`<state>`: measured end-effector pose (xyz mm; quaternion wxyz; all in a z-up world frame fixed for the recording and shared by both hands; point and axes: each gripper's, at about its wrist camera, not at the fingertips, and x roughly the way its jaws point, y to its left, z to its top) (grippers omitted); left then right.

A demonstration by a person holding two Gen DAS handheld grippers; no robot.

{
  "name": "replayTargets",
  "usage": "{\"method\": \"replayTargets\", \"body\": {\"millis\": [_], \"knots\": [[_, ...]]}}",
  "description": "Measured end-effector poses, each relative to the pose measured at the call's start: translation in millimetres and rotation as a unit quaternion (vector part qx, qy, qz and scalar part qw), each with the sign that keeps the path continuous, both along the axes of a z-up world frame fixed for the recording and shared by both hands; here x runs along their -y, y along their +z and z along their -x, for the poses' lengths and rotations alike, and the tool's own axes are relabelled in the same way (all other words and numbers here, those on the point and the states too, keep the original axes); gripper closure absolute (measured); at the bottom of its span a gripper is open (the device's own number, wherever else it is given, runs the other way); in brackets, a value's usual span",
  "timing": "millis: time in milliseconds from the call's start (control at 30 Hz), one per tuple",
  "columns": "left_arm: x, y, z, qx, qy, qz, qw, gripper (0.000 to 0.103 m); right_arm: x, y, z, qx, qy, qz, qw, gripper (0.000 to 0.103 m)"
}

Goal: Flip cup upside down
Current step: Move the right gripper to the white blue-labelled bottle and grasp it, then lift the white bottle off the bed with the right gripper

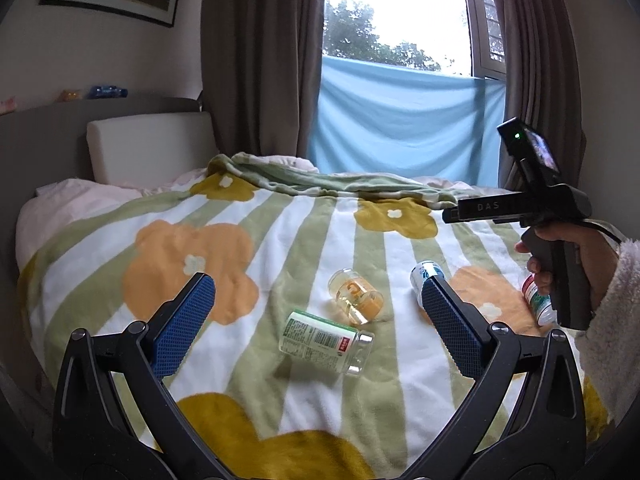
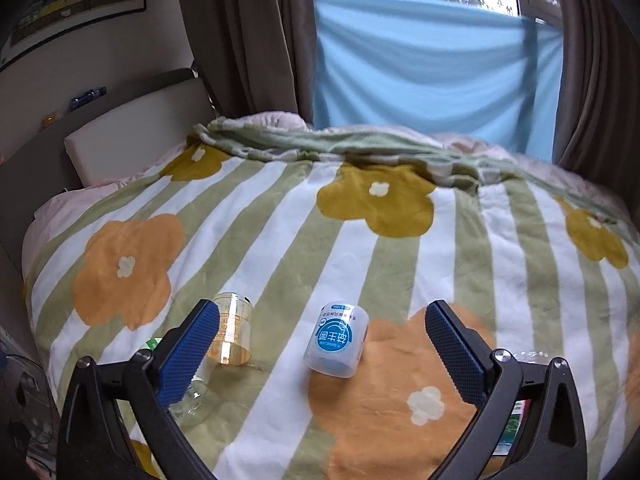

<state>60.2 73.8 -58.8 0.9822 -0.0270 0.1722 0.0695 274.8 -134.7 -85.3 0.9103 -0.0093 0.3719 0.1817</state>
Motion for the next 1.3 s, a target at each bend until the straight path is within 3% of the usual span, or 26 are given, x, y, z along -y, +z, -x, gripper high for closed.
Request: {"method": "replayTargets", "body": {"millis": [200,300,667,733,1000,1300], "knots": [[-5.6,-12.2,-13.5,-0.017,0.000,0.007,0.9998,0.000,-16.7,-66.6,-65.7,-0.116,-0.014,0.039,0.992,0.000],[-8.1,-17.3,-19.8,-0.024,0.000,0.011,0.9996,0.000,-26.0,-88.7,-83.1,-0.149,-0.012,0.060,0.987,0.001],[-8.7,-27.1,-29.3,-0.038,-0.006,0.021,0.9990,0.000,-44.8,-123.1,-100.2,-0.197,0.005,0.116,0.974,0.034],[-9.1,-26.9,-29.1,-0.038,-0.006,0.021,0.9990,0.000,-44.3,-125.0,-100.7,-0.201,0.003,0.120,0.972,0.040],[-10.9,-20.9,-22.2,-0.030,-0.005,0.022,0.9993,0.000,-34.7,-111.1,-89.9,-0.198,-0.001,0.102,0.975,0.041],[-5.2,-9.8,-4.4,-0.016,-0.022,0.028,0.9992,0.000,1.4,-56.2,-6.9,-0.163,0.019,0.076,0.984,0.041]]}}
